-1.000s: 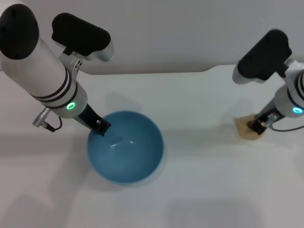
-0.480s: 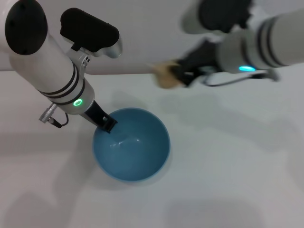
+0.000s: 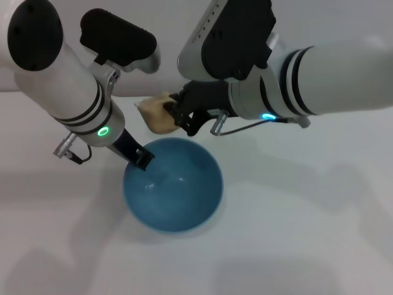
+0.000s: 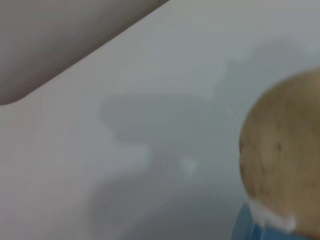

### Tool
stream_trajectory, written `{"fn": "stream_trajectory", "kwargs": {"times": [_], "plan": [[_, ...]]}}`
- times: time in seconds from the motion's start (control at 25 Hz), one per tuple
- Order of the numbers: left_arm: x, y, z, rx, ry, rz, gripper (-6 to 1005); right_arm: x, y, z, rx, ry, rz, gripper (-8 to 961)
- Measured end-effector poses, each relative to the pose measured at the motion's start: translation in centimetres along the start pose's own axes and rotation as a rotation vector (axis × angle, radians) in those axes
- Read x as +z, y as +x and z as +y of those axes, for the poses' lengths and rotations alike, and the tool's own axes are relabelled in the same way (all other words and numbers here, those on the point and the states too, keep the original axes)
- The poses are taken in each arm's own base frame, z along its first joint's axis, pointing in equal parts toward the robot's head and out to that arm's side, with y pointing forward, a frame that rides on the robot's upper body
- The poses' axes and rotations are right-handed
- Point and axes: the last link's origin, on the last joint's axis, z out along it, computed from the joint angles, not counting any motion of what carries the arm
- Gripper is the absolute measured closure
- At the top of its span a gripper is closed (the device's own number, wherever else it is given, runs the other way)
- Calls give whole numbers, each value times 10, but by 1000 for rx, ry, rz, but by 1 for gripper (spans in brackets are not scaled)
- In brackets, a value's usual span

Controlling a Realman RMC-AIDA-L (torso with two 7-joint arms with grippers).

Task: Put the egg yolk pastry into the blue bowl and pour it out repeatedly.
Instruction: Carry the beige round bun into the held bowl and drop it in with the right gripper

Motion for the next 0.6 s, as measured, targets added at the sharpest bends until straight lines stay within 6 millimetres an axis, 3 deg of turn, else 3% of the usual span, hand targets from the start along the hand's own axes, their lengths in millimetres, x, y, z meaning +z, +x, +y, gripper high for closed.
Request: {"fn": "stream_trajectory", "kwargs": {"times": [0.32, 0.6], "plan": [[-6, 4, -4, -5, 11, 40, 1000, -1, 12, 26, -19, -52, 52, 937], [-10, 9, -3, 6, 17, 59, 1000, 3, 17, 33, -26, -53, 75, 818]]}}
